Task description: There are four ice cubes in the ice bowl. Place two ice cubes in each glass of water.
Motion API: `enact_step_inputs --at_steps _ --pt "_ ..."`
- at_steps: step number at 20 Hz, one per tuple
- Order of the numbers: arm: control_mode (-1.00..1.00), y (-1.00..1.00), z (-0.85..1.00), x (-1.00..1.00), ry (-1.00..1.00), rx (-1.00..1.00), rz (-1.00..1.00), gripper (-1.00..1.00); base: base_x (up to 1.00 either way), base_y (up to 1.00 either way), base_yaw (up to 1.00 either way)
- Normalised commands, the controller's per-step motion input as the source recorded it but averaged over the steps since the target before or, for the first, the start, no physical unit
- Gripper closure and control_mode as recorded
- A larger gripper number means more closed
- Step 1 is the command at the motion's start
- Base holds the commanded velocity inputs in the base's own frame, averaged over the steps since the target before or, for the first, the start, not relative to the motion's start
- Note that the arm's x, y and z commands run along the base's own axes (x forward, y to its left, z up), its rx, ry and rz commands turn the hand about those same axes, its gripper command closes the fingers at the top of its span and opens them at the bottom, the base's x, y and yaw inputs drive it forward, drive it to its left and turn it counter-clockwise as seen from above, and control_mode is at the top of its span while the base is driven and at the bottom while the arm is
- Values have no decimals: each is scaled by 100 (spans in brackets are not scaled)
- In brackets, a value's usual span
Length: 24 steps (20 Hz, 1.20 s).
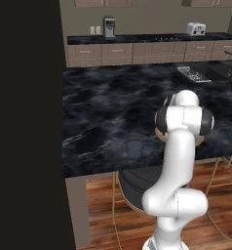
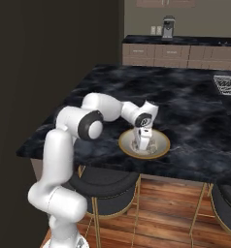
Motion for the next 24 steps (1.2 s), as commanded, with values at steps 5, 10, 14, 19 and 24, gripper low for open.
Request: enact_step_inputs --at_steps 5,10,14,19,24 --pt "-100 18 100 -81 0 0 6 100 0 0 0" --pt "-100 87 85 -57 -1 0 16 100 0 0 0" --pt "-100 100 64 -49 -3 -1 17 100 0 0 0" --pt "-100 98 22 -52 -1 0 12 100 0 0 0" --pt "-100 99 7 -1 0 -4 10 100 0 0 0"
